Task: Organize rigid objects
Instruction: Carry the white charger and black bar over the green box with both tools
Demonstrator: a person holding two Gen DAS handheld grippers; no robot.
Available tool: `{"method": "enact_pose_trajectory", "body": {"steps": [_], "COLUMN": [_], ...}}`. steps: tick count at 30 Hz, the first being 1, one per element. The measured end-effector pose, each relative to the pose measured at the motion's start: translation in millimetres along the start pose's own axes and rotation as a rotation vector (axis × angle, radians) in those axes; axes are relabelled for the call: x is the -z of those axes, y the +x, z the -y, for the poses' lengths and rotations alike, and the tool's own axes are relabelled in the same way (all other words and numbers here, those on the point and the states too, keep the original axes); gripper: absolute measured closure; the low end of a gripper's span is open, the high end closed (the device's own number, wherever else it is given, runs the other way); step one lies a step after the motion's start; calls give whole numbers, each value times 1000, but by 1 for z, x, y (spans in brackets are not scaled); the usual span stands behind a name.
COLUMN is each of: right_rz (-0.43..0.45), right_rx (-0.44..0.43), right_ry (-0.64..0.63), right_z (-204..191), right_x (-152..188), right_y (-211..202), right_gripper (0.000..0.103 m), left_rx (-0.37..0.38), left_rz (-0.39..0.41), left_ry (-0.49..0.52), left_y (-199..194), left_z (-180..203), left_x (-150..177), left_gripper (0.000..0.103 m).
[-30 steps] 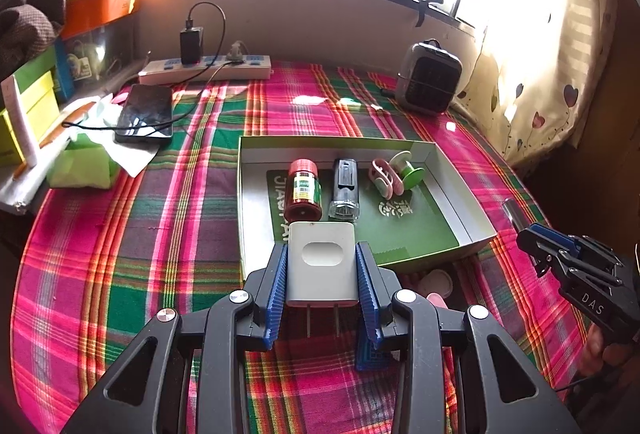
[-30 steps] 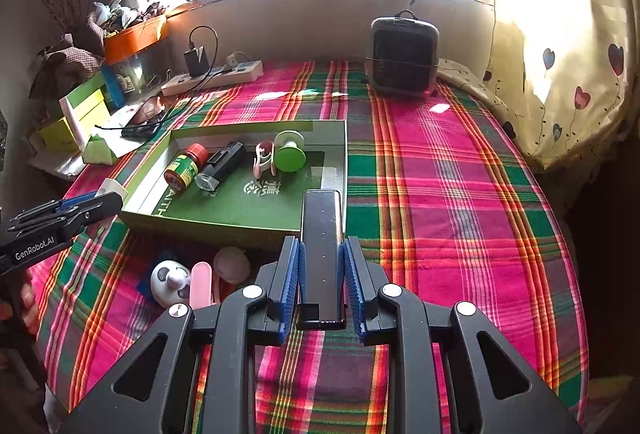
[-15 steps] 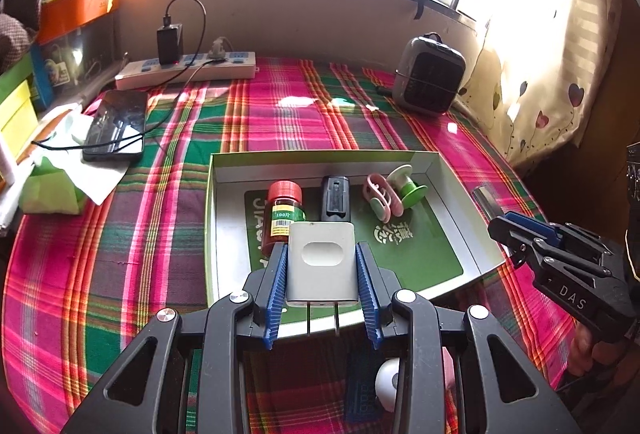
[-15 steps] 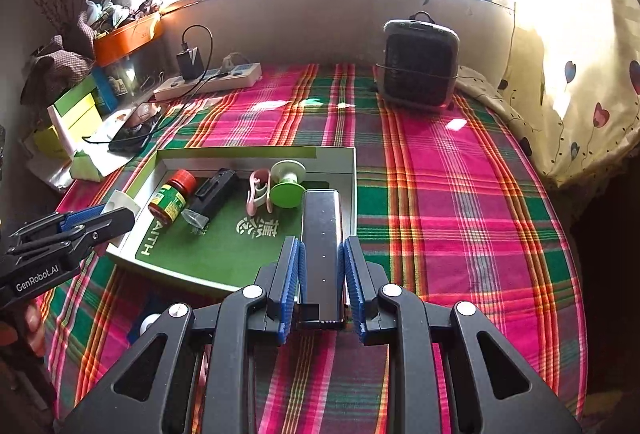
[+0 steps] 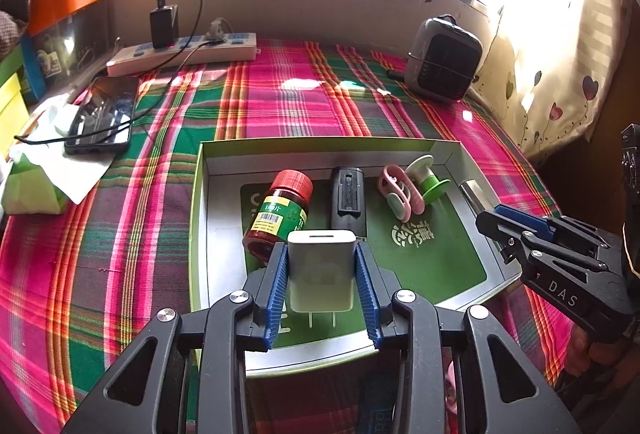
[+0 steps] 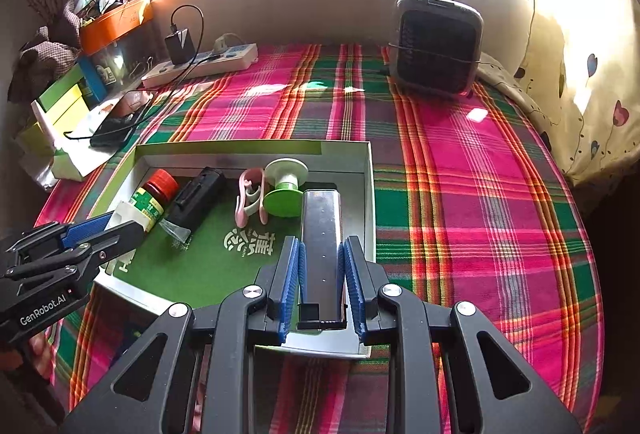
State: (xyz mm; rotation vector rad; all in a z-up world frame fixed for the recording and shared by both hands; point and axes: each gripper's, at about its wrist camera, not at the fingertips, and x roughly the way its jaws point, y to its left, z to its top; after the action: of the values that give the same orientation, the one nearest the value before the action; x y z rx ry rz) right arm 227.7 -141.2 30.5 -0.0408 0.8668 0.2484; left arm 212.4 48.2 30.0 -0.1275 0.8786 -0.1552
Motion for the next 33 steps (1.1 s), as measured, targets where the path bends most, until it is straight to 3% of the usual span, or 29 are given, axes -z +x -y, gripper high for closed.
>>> {"method": "enact_pose_trajectory", "body": {"steps": [33], "right_rz": [-19], "right_rx": [25], "right_ry": [-38], "right_z": [-6], "right_x": [0], "right_y": [23], "right_gripper": [79], "left_rx": [-39], "left_rz": [-33], "left_ry": [-1], "left_y": [16], "left_z": [-6], "left_x": [-1], "left_gripper": [71]}}
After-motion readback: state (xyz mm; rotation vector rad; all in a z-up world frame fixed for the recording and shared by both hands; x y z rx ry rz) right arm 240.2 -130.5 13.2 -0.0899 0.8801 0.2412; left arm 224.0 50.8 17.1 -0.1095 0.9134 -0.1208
